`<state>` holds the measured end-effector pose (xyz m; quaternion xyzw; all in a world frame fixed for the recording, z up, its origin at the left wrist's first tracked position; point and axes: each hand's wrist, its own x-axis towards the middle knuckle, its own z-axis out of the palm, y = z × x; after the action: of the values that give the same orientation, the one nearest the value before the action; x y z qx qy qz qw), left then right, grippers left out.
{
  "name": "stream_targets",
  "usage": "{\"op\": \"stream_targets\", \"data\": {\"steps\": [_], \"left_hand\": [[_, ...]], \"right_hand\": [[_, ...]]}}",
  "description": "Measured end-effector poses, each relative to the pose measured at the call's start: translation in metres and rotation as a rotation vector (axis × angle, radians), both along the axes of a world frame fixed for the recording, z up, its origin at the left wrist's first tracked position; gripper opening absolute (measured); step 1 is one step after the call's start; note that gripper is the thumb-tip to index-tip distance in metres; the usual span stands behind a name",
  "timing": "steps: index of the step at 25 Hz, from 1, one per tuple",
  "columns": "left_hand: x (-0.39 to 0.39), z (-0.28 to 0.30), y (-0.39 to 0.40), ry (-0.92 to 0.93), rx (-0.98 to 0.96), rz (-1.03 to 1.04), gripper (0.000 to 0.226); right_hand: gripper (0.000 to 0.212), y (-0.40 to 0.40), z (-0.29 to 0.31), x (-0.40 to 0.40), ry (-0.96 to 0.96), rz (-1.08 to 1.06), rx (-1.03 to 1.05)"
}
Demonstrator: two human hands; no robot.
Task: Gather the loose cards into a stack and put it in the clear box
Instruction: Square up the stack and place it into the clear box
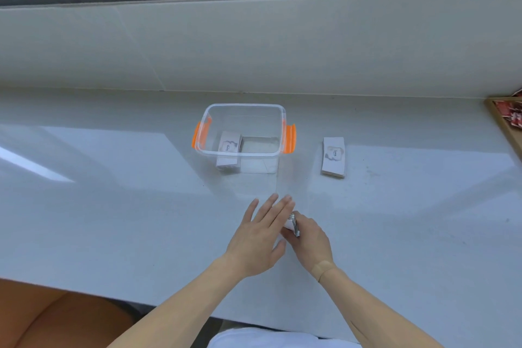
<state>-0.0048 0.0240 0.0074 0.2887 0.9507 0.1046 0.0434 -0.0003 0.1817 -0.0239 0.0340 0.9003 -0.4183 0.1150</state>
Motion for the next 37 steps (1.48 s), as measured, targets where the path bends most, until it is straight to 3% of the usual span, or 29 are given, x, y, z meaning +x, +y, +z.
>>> {"op": "stream_targets", "data": {"steps": [3,6,10,13,17,23,29,35,37], "left_hand": [[-0.008,-0.004,0.006,-0.134,0.247,0.192,0.075],[-0.021,-0.010,0.018,-0.529,0.595,0.547,0.061],[-0.047,-0.011,0.036,-0.829,0.674,0.640,0.027],[-0.063,-0.008,0.052,-0.977,0.712,0.612,0.021],[-0.093,-0.008,0.081,-1.006,0.767,0.651,0.021],[-0.150,-0.011,0.124,-0.927,0.837,0.789,0.025],[-0.201,-0.008,0.159,-0.662,0.722,0.866,0.027],[-0.225,-0.023,0.171,-0.642,0.563,0.862,0.028],[-0.227,-0.027,0.171,-0.662,0.522,0.850,0.027]], "right_hand": [[0.012,0.007,0.002,-0.009,-0.083,-0.057,-0.147],[0.014,0.024,0.007,-0.023,-0.233,-0.082,-0.345],[0.016,0.056,0.015,-0.044,-0.424,-0.008,-0.428],[0.015,0.078,0.024,-0.060,-0.473,0.031,-0.409],[0.023,0.100,0.031,-0.083,-0.464,-0.107,-0.452],[0.034,0.118,0.030,-0.126,-0.316,-0.482,-0.574],[0.028,0.126,0.029,-0.176,-0.214,-0.583,-0.359],[0.025,0.125,0.016,-0.198,-0.184,-0.535,-0.080],[0.035,0.126,0.009,-0.198,-0.195,-0.556,-0.039]]}}
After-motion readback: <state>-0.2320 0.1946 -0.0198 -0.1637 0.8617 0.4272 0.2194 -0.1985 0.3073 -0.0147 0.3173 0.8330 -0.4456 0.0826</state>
